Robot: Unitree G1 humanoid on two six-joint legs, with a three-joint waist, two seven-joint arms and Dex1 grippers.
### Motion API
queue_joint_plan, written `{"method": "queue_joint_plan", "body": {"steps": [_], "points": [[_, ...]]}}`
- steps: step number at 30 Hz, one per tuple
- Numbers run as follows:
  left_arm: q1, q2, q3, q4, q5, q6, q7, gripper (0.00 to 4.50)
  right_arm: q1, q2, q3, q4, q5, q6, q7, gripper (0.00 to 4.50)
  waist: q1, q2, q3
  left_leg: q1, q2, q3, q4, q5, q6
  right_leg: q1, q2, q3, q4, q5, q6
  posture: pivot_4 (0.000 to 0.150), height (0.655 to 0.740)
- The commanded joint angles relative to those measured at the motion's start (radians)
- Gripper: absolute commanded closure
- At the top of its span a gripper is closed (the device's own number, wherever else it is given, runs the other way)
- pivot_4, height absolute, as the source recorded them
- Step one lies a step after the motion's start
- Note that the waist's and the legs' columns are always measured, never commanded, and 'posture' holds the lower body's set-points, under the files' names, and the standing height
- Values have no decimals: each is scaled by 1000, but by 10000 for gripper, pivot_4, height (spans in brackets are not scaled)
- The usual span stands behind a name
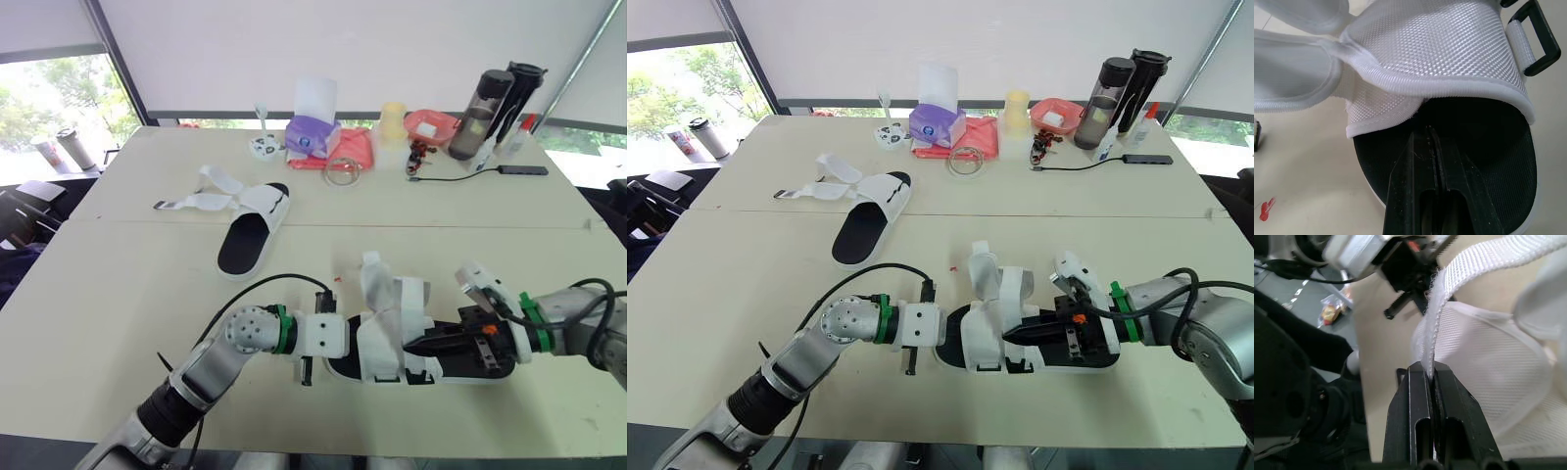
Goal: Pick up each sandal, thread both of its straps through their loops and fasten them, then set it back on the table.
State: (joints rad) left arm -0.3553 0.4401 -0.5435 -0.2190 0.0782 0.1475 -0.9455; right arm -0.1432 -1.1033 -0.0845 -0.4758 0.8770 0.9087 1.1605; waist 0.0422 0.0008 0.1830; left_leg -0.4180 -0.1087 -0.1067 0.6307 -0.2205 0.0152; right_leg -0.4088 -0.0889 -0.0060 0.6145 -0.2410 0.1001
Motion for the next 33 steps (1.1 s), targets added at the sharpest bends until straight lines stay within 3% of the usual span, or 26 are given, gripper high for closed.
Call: {"method": "queue_joint_plan", "body": {"steps": [1, 15, 23, 25, 29, 33], "points": [[19, 4, -11, 11, 14, 23, 2, 45000, 31, -22, -3, -48, -17, -25, 32, 44502, 0, 0, 0, 0, 0, 0, 0, 0, 0, 0, 0, 0, 0, 0, 0, 1500, 7400], [39, 2, -8, -22, 6, 49, 5, 45000, 63, -44, 2, -43, -171, -195, 70, 44502, 0, 0, 0, 0, 0, 0, 0, 0, 0, 0, 0, 0, 0, 0, 0, 1500, 7400], [58, 1, -16, -44, 3, 68, 4, 45000, 75, -11, -30, -63, -181, -216, 31, 44502, -1, 0, -1, 1, 0, 0, 0, 0, 0, 0, 0, 0, 0, 0, 0, 1500, 7400], [58, 0, -17, -45, 3, 70, 2, 45000, 52, -3, -54, -66, -116, -162, 12, 44502, -1, 0, -1, 1, 0, 0, 0, 0, 0, 0, 0, 0, 0, 0, 0, 1500, 7400], [59, 3, -16, -43, 3, 70, 0, 45000, -40, 5, -156, -52, 200, 56, -69, 44502, -1, 0, -1, 1, 0, 0, 1, 0, 0, 0, 0, 0, 1, 0, 0, 1500, 7400], [55, 1, -18, -37, 4, 69, -1, 45000, -97, 13, -193, -26, 321, 142, -149, 44502, 1, 0, -1, 1, 0, 0, 0, 0, 0, 0, 0, 0, 0, 0, 0, 1500, 7400]]}}
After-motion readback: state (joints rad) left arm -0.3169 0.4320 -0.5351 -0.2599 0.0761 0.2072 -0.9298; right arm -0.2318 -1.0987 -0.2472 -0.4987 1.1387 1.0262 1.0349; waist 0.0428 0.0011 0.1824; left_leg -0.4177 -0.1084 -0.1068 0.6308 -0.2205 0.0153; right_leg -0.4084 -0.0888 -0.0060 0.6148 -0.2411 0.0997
